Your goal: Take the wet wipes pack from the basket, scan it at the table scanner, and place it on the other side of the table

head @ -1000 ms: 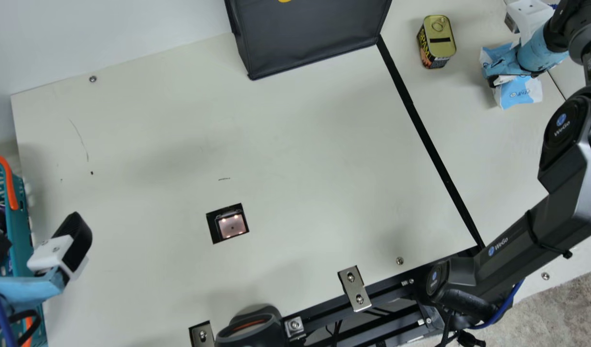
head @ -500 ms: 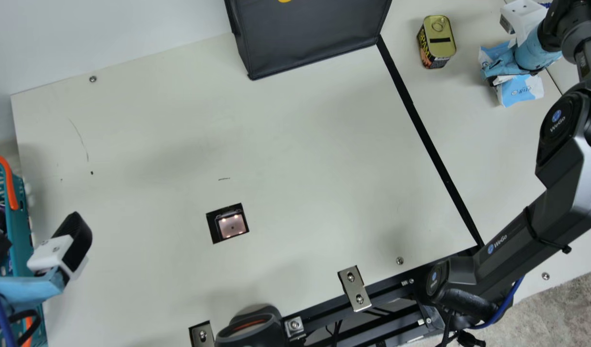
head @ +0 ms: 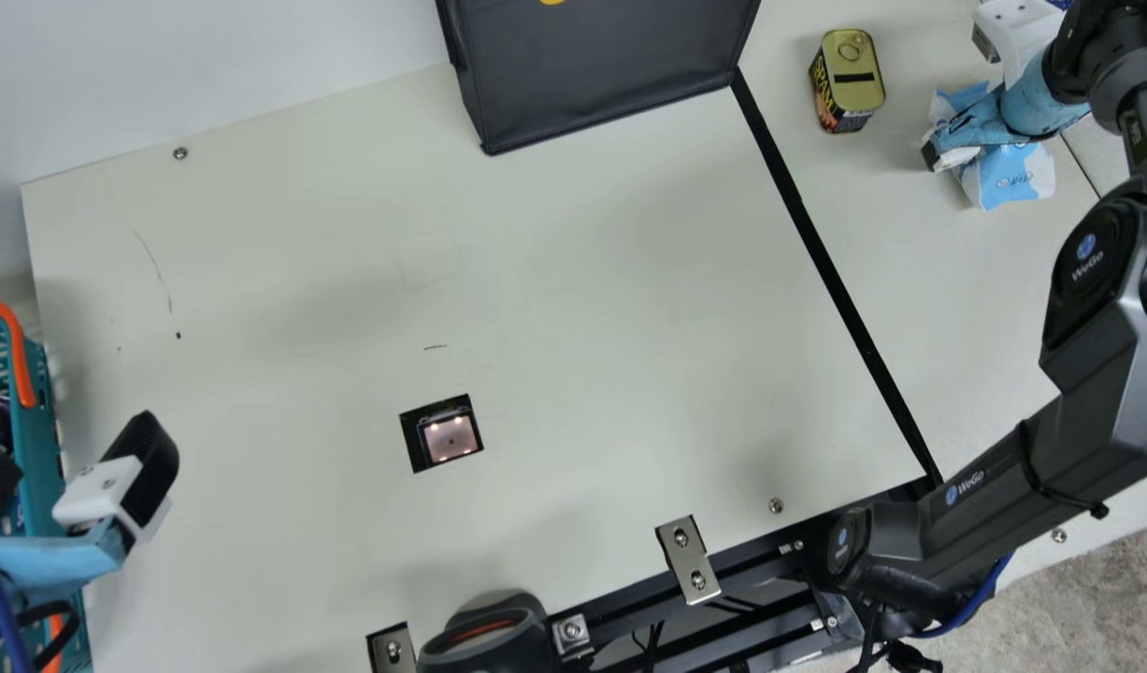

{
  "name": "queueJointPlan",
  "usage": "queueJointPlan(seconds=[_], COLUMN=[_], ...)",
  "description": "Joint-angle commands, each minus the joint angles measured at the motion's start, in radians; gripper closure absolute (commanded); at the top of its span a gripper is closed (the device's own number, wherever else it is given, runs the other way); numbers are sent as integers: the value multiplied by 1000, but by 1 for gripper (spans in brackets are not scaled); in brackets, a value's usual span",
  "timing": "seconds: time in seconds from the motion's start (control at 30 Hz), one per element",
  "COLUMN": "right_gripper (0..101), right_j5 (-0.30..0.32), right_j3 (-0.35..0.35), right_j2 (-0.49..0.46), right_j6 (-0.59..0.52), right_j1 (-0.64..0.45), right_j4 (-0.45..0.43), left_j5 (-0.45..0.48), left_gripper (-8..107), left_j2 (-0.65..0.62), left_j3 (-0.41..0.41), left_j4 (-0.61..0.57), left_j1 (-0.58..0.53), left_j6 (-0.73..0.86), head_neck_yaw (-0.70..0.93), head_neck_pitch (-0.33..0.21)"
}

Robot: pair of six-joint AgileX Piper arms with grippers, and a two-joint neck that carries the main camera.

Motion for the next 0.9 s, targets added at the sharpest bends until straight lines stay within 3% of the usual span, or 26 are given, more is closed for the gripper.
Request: queueJointPlan(seconds=[0.0,0.3,0.87], right_gripper=[6,6,6], right_j5=[-11,12,182], right_j3=[20,127,283], right_j2=[-44,-246,-642], right_j6=[13,42,48], right_j1=[5,44,177], right_j4=[-3,25,141], left_j5=[0,0,0], left_gripper=[9,9,9], left_j2=[0,0,0], left_j3=[0,0,0], left_j4=[0,0,0], left_j1=[0,0,0], left_j6=[0,0,0], head_neck_yaw=[-2,-2,-2], head_neck_pitch=[-27,-27,-27])
